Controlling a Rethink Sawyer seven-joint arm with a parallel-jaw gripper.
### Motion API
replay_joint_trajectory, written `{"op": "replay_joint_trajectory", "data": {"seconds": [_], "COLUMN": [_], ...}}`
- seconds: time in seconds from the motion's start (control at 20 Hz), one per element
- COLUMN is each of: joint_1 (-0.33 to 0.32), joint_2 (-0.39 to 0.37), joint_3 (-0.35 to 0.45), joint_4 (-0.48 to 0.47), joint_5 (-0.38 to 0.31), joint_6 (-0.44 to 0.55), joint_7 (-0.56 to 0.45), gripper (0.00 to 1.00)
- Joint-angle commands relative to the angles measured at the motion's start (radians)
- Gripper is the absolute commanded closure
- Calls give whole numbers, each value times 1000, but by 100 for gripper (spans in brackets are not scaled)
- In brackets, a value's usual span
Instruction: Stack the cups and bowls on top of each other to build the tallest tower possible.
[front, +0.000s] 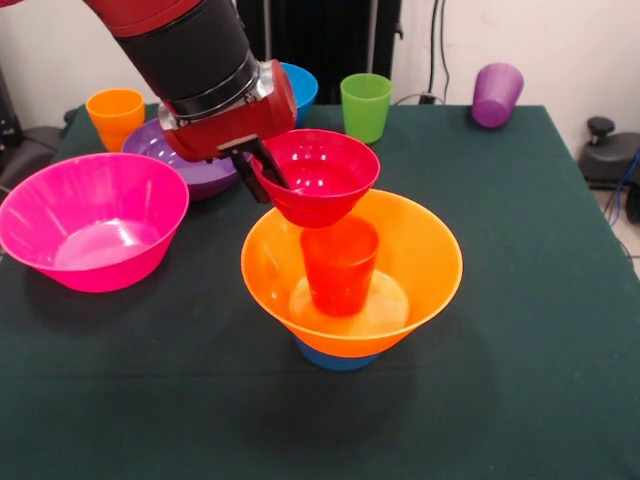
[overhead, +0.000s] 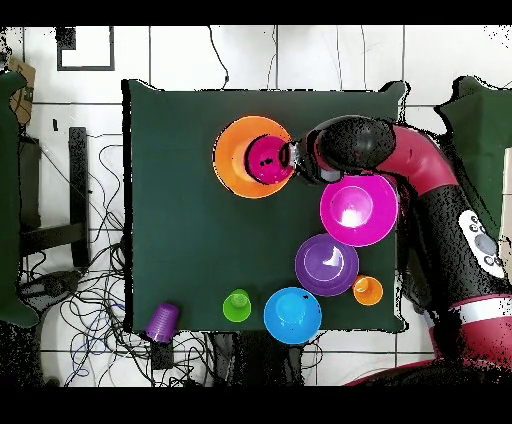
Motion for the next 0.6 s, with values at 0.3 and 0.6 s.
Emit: {"op": "replay_joint_trajectory", "data": {"seconds": [0.3, 0.6], "joint_1": [50, 51], "joint_2": [75, 93], "joint_3": [-56, -47], "joint_4": [36, 36], "joint_5": [-16, -2], "joint_6": [-90, -93], "joint_7": [26, 20], "gripper": [100, 100]}}
